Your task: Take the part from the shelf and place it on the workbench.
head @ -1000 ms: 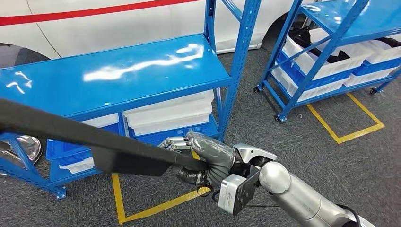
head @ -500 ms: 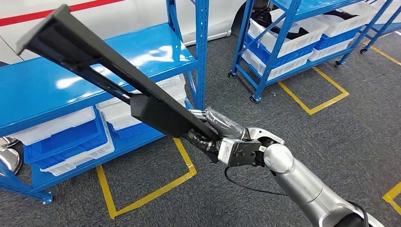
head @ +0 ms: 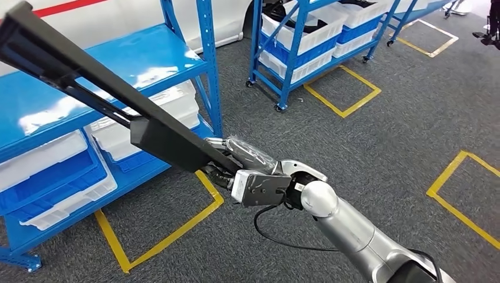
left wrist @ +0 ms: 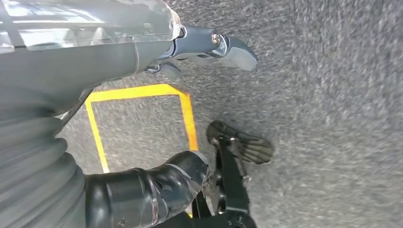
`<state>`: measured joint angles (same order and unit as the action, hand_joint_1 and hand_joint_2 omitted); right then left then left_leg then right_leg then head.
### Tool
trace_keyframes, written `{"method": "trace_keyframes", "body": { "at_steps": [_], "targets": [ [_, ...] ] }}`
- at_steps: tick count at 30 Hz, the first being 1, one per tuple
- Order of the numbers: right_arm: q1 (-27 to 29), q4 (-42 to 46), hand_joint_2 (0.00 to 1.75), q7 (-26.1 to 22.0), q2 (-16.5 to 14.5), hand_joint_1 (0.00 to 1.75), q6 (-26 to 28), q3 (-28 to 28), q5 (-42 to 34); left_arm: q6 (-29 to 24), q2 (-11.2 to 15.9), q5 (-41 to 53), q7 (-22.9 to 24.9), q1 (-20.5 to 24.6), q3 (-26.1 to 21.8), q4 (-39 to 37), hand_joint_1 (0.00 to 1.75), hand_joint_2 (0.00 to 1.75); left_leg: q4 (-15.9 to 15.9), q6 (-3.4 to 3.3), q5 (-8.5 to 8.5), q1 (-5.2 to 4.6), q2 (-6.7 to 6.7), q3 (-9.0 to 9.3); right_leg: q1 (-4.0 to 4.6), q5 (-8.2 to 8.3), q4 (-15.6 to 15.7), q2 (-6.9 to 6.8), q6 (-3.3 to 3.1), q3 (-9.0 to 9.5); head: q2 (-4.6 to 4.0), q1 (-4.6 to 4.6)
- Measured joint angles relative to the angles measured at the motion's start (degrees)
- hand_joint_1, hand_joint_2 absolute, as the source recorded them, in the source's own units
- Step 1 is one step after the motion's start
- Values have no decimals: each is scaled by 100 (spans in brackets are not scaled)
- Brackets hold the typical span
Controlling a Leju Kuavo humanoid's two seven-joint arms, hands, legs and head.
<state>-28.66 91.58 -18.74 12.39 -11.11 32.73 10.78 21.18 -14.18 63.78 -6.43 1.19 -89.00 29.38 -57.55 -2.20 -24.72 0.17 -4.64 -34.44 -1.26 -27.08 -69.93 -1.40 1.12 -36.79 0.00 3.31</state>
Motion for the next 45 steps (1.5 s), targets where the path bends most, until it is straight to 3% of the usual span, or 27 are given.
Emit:
{"method": "trace_keyframes", "body": {
  "at_steps": [2, 3, 5, 6, 7, 9, 11, 12, 13, 15, 17, 18, 20, 22, 24, 26, 28, 30, 32, 33, 35, 37, 38, 40, 42, 43, 45],
  "targets": [
    [-90, -15, 175, 19, -33, 175, 52, 44, 24, 15, -31, 22, 27, -4, 0, 26, 0, 175, -22, 57, 87, -9, -95, -78, 76, -178, 846, -200, -86, 615, 0, 1],
    [-127, -16, 175, 24, -37, 175, 97, 58, 44, 21, -48, 34, 34, -7, 0, 43, 0, 175, -17, 93, 133, 0, -147, -89, 118, -270, 1106, -254, -128, 762, 0, 1],
    [-158, -16, 175, 27, 2, 175, 208, 68, 78, 33, -72, 65, 16, -13, 0, 68, 0, 175, 11, 174, 211, 17, -222, -104, 152, -211, 1266, -193, -200, 747, 0, -2],
    [-161, -12, 175, 22, 39, 175, 262, 67, 83, 37, -80, 83, -10, -13, 0, 78, 0, 175, -9, 213, 170, 28, -148, -128, 144, -138, 1311, -147, -241, 715, 0, -3],
    [-158, -8, 175, 17, 92, 175, 304, 60, 81, 39, -91, 100, -44, -16, 0, 82, 0, 175, -111, 245, 24, 33, -12, -173, 126, -59, 1347, -101, -286, 665, 0, -2],
    [-143, 2, 175, -9, 183, 175, 356, 33, 57, 24, -102, 157, -106, -39, 1, 89, 0, 175, -656, 274, -518, 46, 313, -335, 107, 95, 1367, 7, -352, 530, 0, -1],
    [-82, 28, 175, -58, 304, 175, 381, -25, 10, -20, -112, 243, -178, -61, 6, 90, 0, 175, -1394, 274, -962, 48, 419, -490, 111, 226, 1335, 142, -365, 338, 0, -1],
    [-30, 57, 175, -98, 395, 175, 390, -78, -22, -50, -115, 284, -228, -63, 10, 90, 0, 175, -1599, 279, -1001, 52, 425, -486, 108, 285, 1312, 212, -352, 239, 0, 0],
    [37, 93, 175, -142, 503, 175, 390, -148, -55, -76, -118, 316, -279, -63, 15, 90, 0, 175, -1600, 286, -920, 60, 431, -384, 99, 338, 1282, 279, -331, 141, 0, 0],
    [194, 189, 175, -243, 742, 175, 347, -357, -113, -120, -121, 361, -379, -59, 21, 89, 0, 175, -1000, 304, -631, 100, 554, 94, 70, 421, 1198, 404, -271, -35, 0, 0],
    [302, 275, 175, -324, 918, 175, 274, -573, -139, -144, -129, 380, -440, -62, 22, 85, 0, 175, -263, 301, -575, 137, 839, 574, 63, 499, 1101, 525, -198, -186, 0, 1],
    [327, 304, 175, -346, 969, 175, 248, -649, -141, -148, -134, 384, -456, -65, 22, 82, 0, 175, -72, 291, -619, 141, 934, 683, 66, 549, 1074, 592, -163, -240, 0, -2],
    [351, 337, 175, -357, 1050, 175, 212, -727, -131, -151, -144, 387, -468, -62, 21, 77, 0, 175, -16, 236, -619, 128, 865, 683, 66, 669, 1086, 733, -87, -299, 0, -4],
    [359, 349, 175, -356, 1108, 175, 185, -764, -114, -159, -149, 377, -472, -30, 19, 75, 0, 175, -6, 140, -531, 121, 696, 619, 67, 578, 1006, 615, -29, -380, 0, -15],
    [342, 347, 175, -351, 1128, 175, 174, -776, -91, -171, -161, 351, -469, -10, 14, 74, 0, 175, 1, 39, -433, 90, 521, 508, 63, 93, 493, 307, 0, -557, 0, -32],
    [327, 344, 175, -349, 1134, 175, 169, -779, -70, -176, -174, 328, -461, -13, 9, 75, 0, 175, -16, -13, -343, 41, 353, 368, 47, -382, -299, 174, 21, -743, 0, -39],
    [327, 337, 175, -348, 1134, 175, 163, -779, -59, -171, -185, 294, -432, -10, 7, 82, 0, 175, -46, -30, -267, 3, 197, 230, 44, -398, -647, 153, 12, -688, 0, -39],
    [308, 327, 175, -347, 1134, 175, 146, -779, -55, -147, -220, 219, -368, 0, 7, 123, 0, 175, -72, -35, -207, -40, 72, 118, 75, -156, -152, 80, -63, -195, 0, -38],
    [250, 325, 175, -348, 1133, 175, 122, -780, -55, -111, -291, 123, -290, 14, 6, 193, 0, 175, -83, -17, -147, -74, -36, 61, 154, -147, 707, -132, -186, 427, 0, -37],
    [217, 324, 175, -350, 1132, 175, 115, -780, -55, -96, -323, 82, -257, 19, 5, 229, 0, 175, -80, 5, -112, -74, -88, 51, 199, -190, 998, -212, -235, 604, 0, -37],
    [163, 321, 175, -353, 1130, 175, 106, -782, -55, -68, -381, 17, -197, 24, 6, 296, 0, 175, -53, 63, -36, -51, -195, 45, 259, -185, 1215, -201, -301, 661, 0, -39],
    [137, 315, 175, -353, 1128, 175, 98, -782, -55, -56, -423, -23, -161, 27, 5, 358, 0, 175, -108, 128, -111, -26, -95, -2, 231, -32, 1328, -113, -363, 620, 0, -40],
    [123, 311, 175, -353, 1125, 175, 93, -782, -55, -51, -441, -32, -152, 26, 5, 382, 0, 175, -253, 158, -276, -20, 56, -63, 205, 58, 1383, -70, -392, 578, 0, -39],
    [100, 302, 175, -352, 1106, 175, 87, -781, -55, -46, -462, -37, -143, 17, 4, 420, 0, 175, -851, 207, -793, -5, 372, -260, 175, 214, 1412, 35, -425, 427, 0, -38],
    [98, 291, 175, -351, 1085, 175, 86, -781, -55, -45, -471, -37, -138, 13, 4, 449, 0, 175, -1495, 245, -1106, 4, 441, -396, 164, 338, 1363, 160, -411, 223, 0, -37],
    [100, 286, 175, -351, 1080, 175, 86, -781, -55, -46, -471, -37, -138, 15, 4, 463, 0, 175, -1618, 261, -1085, 9, 443, -367, 152, 394, 1325, 226, -393, 114, 0, -37],
    [101, 281, 175, -351, 1080, 175, 86, -781, -55, -46, -471, -37, -144, 22, 4, 487, 0, 175, -1259, 292, -779, 36, 490, -18, 114, 490, 1219, 358, -332, -106, 0, -37]
  ]
}}
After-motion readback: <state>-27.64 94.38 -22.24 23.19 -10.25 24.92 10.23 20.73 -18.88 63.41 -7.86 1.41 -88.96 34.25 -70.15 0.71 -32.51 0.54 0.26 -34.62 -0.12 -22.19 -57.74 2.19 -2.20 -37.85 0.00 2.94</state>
